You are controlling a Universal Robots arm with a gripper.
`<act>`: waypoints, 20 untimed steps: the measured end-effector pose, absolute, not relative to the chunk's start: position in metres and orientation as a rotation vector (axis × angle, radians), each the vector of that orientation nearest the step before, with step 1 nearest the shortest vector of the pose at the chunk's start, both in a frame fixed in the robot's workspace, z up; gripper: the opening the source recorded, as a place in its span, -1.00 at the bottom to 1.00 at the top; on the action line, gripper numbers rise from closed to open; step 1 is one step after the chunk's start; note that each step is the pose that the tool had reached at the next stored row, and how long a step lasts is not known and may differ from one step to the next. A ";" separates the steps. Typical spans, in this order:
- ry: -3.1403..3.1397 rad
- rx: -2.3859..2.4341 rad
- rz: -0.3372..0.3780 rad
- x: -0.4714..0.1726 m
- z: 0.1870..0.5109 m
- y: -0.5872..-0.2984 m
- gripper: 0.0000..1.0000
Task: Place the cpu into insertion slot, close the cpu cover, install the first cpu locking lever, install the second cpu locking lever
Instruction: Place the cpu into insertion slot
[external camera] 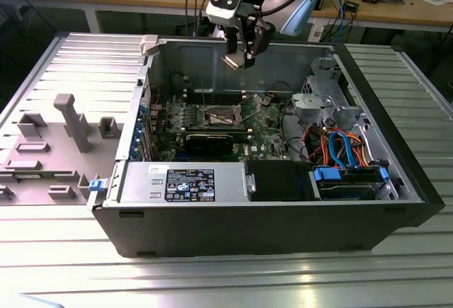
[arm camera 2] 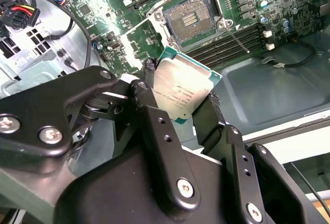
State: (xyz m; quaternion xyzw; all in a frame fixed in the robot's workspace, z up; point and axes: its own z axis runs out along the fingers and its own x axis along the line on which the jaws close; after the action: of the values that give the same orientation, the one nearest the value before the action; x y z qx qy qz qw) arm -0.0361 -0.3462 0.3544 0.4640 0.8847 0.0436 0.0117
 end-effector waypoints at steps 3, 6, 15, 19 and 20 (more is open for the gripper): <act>2.759 1.447 0.136 -0.036 0.354 -0.346 0.08; 2.758 1.448 0.136 -0.036 0.354 -0.346 0.08; 2.736 1.486 0.135 -0.036 0.354 -0.346 0.08; 2.724 1.508 0.135 -0.036 0.354 -0.346 0.08; 2.720 1.514 0.135 -0.036 0.354 -0.346 0.08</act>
State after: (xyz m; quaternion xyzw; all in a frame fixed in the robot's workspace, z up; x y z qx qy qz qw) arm -0.0364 -0.3462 0.3541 0.4858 0.8729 0.0433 0.0128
